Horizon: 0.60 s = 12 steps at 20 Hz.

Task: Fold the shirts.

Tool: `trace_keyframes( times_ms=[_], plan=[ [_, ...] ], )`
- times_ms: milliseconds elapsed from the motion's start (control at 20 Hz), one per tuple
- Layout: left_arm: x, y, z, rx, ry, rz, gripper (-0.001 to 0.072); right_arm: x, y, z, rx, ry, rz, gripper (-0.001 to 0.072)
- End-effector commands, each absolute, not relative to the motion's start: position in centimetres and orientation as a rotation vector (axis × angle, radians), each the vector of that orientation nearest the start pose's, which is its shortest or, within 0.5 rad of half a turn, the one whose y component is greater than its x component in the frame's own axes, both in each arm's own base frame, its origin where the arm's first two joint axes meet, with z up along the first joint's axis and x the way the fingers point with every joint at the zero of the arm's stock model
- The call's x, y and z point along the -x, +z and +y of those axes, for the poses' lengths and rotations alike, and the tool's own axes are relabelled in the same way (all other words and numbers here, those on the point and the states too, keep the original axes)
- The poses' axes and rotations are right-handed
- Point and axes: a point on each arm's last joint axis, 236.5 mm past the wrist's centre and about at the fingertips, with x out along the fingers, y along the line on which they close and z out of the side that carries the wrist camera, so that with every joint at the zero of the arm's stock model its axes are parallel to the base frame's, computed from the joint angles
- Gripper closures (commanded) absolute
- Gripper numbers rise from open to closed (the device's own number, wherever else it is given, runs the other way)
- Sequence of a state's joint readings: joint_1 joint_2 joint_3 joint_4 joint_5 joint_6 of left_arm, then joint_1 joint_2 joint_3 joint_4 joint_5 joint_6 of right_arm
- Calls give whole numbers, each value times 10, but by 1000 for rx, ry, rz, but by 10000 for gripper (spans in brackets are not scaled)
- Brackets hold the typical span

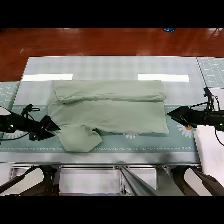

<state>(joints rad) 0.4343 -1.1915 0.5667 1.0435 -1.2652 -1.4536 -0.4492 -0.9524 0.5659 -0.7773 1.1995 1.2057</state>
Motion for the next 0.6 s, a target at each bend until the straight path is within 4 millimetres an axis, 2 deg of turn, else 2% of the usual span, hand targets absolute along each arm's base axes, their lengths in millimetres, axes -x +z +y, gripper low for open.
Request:
trace_keyframes(
  times_ms=[0, 100, 150, 200, 250, 300, 350, 400, 450, 500, 550],
  plan=[
    [-196, -116, -48, 880, -26, 1677, 200, -273, -13, 52, -830, 267, 1173, 303],
    [-191, -124, -56, 864, -27, 1697, 200, -276, -10, 54, -849, 273, 1158, 303],
    [-196, -127, -59, 859, -26, 1680, 202, -278, -8, 54, -857, 271, 1147, 303],
    [-203, -128, -62, 858, -22, 1652, 284, -281, -7, 51, -868, 259, 1137, 303],
    [-210, -128, -62, 849, -21, 1627, 525, -283, -7, 43, -875, 237, 1125, 303],
    [-215, -128, -62, 847, -20, 1608, 696, -283, -8, 31, -889, 198, 1114, 303],
    [-218, -126, -62, 844, -26, 1600, 692, -278, -14, 12, -901, 129, 1119, 303],
    [-219, -125, -63, 835, -43, 1597, 692, -265, -26, -7, -893, 52, 1164, 303],
    [-219, -124, -63, 827, -56, 1599, 692, -241, -42, -23, -889, -48, 1252, 303],
    [-219, -123, -64, 825, -62, 1597, 692, -217, -56, -28, -901, -114, 1342, 303],
    [-219, -123, -64, 825, -62, 1595, 692, -199, -65, -22, -909, -118, 1411, 303]
  ],
)
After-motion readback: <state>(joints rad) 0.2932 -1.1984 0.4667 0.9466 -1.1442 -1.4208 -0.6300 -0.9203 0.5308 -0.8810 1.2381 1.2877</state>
